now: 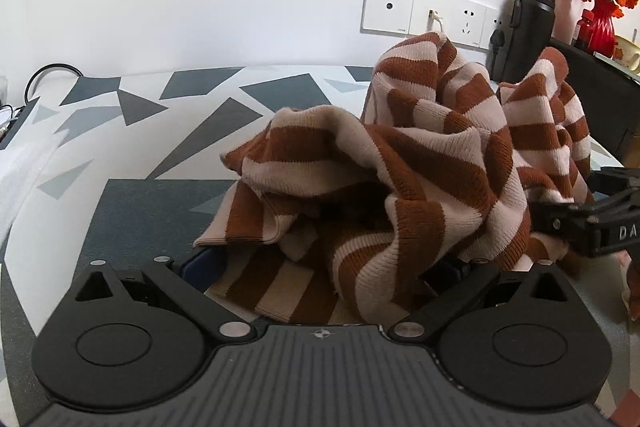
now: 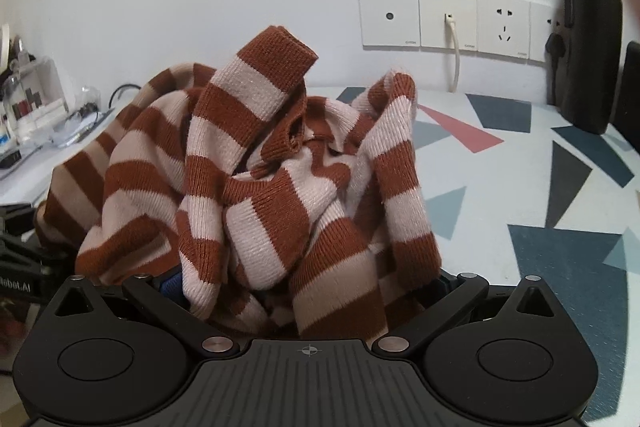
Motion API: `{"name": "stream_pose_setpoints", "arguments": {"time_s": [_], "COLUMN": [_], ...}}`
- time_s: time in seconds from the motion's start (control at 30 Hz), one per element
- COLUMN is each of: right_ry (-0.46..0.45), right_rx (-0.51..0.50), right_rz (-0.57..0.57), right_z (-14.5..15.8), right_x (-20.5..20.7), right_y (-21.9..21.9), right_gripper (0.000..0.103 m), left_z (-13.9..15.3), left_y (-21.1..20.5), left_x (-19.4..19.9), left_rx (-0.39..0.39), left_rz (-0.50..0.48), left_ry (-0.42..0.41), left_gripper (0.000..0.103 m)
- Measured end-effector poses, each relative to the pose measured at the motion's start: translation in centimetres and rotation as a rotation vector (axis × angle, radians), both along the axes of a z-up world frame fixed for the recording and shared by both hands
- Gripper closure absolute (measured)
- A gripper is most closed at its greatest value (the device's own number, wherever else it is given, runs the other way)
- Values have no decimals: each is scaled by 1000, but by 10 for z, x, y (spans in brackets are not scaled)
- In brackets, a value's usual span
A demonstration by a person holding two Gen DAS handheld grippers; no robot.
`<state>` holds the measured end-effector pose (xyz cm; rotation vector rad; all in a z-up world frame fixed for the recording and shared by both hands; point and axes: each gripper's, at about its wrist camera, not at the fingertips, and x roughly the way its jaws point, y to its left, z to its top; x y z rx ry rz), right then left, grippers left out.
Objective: Fold clothes
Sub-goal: 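Close both tools on the bunched striped sweater on the table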
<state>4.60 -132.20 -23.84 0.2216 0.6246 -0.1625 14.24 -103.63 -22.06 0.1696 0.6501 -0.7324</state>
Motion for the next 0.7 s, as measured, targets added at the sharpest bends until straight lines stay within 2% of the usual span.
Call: {"name": "stream_pose_setpoints", "arguments": {"time_s": [0.07,0.4,0.7], "right_ry": [-5,48,39], "right_rx": [7,-111,-95], "right_rz": [0,-33,-36], "right_z": [-2,-5,-5], "right_x": [1,7,2], "right_y": [-1,20,18], "right_gripper": [1,1,1], "left_z": [0,1,2], "left_y": [0,0,0], "left_x": [0,0,0], "left_rx": [3,-3,-3], "left_rz": [0,1,2], "left_ry": [-1,0,0], "left_gripper": [1,1,1]}}
